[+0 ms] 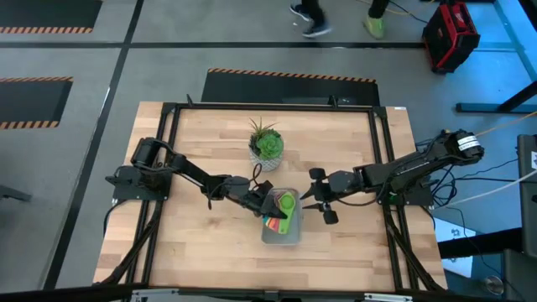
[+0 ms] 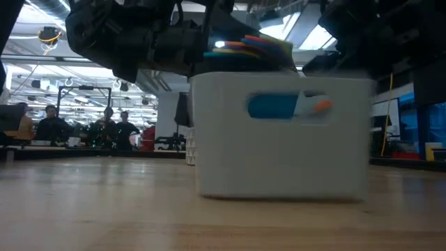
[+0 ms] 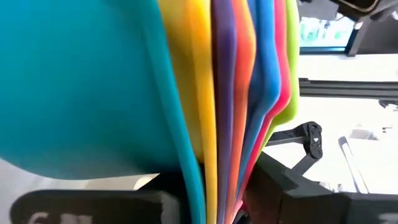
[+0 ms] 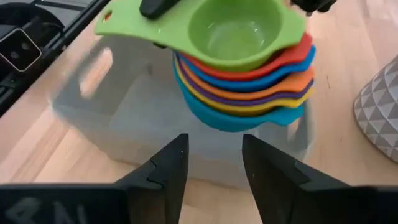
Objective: Nest measuring cups in basket
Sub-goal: Put the stacked measuring cups into the bin
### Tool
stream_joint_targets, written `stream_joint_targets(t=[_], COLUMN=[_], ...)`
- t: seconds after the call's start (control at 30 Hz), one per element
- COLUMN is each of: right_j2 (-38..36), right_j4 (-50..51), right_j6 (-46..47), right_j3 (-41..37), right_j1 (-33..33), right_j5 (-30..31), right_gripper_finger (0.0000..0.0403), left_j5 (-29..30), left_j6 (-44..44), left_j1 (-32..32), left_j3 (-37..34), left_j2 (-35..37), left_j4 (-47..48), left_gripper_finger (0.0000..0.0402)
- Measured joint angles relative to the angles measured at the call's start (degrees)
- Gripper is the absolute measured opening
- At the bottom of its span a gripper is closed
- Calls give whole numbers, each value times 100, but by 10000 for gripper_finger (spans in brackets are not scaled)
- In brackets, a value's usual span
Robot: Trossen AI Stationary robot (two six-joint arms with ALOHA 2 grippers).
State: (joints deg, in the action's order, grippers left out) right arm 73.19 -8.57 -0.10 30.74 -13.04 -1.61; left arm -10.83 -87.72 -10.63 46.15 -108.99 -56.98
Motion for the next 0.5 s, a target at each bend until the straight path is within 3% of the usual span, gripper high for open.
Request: stream_joint_targets(t=[0.27,0.5], right_j2=[-2,-7], right_j4=[-185,-312], right_j6=[-10,-149], right_j3=[0,4], right_j1=[0,-1], right_j5=[2,137], right_gripper_finger=[156,156], left_j5=[-26,324], left_j6=[-219,-433], left_j1=[-105,-260], left_j3=[11,7], left_j2=[4,-4], left_j4=[270,569], left_gripper_finger=[90,90])
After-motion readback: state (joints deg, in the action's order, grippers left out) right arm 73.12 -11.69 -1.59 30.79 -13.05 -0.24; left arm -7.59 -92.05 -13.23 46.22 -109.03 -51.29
